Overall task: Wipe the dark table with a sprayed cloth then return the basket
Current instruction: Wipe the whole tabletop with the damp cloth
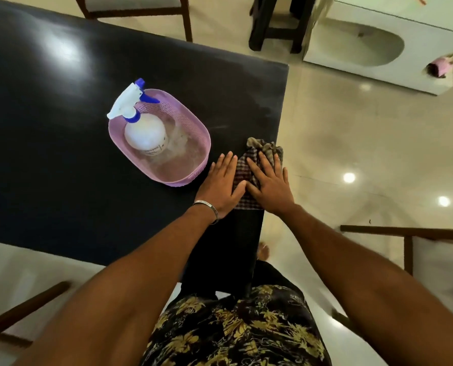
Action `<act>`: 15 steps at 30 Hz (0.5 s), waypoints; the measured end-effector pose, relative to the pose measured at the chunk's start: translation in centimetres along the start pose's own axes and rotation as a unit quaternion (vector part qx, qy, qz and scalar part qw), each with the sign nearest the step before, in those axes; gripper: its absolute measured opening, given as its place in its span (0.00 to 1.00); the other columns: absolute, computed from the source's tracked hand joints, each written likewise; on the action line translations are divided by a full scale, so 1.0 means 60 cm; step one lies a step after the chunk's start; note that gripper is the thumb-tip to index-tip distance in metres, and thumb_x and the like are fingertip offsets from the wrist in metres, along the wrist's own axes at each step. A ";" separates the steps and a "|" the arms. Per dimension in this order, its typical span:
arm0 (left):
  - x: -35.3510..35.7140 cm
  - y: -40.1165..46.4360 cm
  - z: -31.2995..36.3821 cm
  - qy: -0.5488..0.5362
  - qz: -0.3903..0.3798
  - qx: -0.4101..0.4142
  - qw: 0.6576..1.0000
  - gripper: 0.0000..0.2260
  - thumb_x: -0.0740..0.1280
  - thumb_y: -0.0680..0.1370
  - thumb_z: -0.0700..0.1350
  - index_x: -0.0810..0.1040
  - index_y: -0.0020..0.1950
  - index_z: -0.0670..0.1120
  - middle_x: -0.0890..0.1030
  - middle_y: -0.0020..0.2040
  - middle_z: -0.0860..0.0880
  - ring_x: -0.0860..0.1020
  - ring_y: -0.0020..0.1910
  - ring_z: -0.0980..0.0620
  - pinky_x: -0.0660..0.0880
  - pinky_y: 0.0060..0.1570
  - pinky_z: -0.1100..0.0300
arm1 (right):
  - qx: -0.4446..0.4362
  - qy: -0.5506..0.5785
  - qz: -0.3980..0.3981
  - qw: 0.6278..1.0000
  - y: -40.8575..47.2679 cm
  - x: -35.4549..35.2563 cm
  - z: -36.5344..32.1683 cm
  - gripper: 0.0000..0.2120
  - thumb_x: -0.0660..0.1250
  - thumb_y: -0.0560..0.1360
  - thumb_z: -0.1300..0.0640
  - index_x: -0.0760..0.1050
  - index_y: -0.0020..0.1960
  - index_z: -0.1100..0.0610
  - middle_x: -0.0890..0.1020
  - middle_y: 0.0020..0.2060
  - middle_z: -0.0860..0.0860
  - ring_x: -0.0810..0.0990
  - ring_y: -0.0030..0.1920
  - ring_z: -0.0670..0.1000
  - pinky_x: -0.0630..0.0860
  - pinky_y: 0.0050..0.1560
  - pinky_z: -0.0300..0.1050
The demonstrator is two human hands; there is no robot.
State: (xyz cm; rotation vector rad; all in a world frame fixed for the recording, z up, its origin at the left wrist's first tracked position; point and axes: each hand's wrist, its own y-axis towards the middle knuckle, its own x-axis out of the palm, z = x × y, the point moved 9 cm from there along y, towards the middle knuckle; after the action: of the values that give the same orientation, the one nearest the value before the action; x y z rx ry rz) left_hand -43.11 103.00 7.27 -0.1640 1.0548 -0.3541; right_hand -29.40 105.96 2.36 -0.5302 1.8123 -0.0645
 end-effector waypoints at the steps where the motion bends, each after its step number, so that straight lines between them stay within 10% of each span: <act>1: 0.000 0.008 0.001 0.000 0.008 -0.006 1.000 0.30 0.51 0.82 0.56 0.46 0.79 0.44 0.45 0.80 0.47 0.41 0.78 0.51 0.39 0.75 0.55 | -0.007 -0.003 0.000 1.000 0.017 -0.009 0.008 0.30 0.50 0.80 0.34 0.49 0.80 0.39 0.47 0.81 0.46 0.39 0.80 0.58 0.42 0.76 0.65; 15: -0.025 0.128 0.048 -0.016 0.124 -0.168 0.978 0.30 0.52 0.82 0.54 0.48 0.79 0.42 0.48 0.80 0.45 0.44 0.79 0.48 0.43 0.77 0.51 | -0.187 -0.060 -0.004 0.980 0.251 -0.115 0.089 0.30 0.51 0.79 0.34 0.56 0.79 0.41 0.54 0.81 0.48 0.44 0.80 0.60 0.43 0.77 0.64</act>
State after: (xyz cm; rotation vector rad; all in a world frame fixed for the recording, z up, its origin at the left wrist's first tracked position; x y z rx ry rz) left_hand -39.71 110.60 7.62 -0.3355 1.0833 0.0542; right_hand -27.87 123.28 2.21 -0.7899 1.7092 0.3036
